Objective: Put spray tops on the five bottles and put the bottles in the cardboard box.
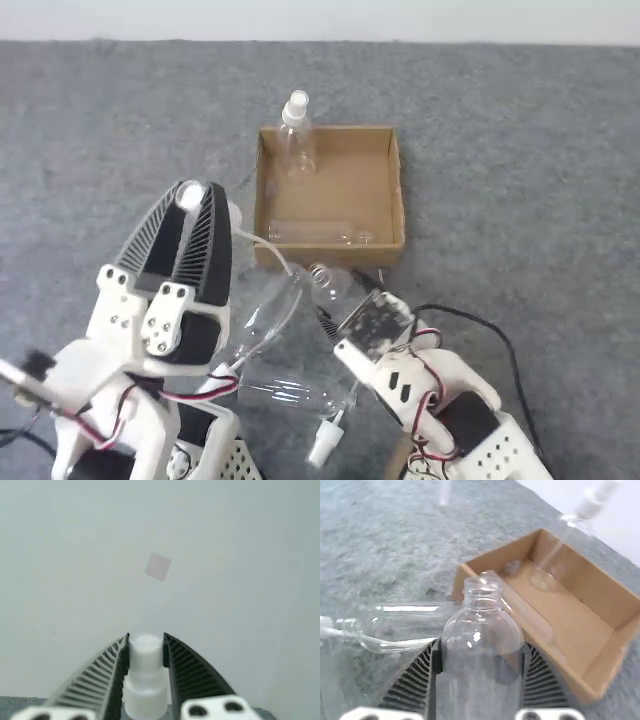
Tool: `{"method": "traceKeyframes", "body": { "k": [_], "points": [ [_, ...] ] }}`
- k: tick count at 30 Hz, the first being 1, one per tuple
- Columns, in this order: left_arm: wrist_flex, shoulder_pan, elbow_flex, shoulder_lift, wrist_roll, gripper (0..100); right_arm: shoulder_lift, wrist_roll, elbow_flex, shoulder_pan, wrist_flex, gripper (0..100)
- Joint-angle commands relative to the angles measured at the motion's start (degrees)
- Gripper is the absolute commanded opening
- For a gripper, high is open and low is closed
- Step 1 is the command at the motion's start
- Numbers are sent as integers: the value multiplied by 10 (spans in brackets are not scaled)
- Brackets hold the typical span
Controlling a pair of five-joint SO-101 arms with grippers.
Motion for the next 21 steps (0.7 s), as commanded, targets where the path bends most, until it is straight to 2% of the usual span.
{"method": "traceKeyframes", "body": {
  "k": [1, 5, 12, 16, 21],
  "points": [
    [30, -49, -4, -47, 7, 13, -12, 26, 25, -28, -88, 58],
    [42, -92, 3, -48, 41, 13, -11, 28, 38, -33, -138, 58],
    [38, -97, 15, -48, 46, 15, -7, 24, 40, -33, -187, 58],
    [37, -94, 0, -48, 47, 15, -6, 23, 40, -36, -184, 58],
    [37, -48, -13, -48, 46, 15, -5, 25, 40, -72, -167, 58]
  ]
}}
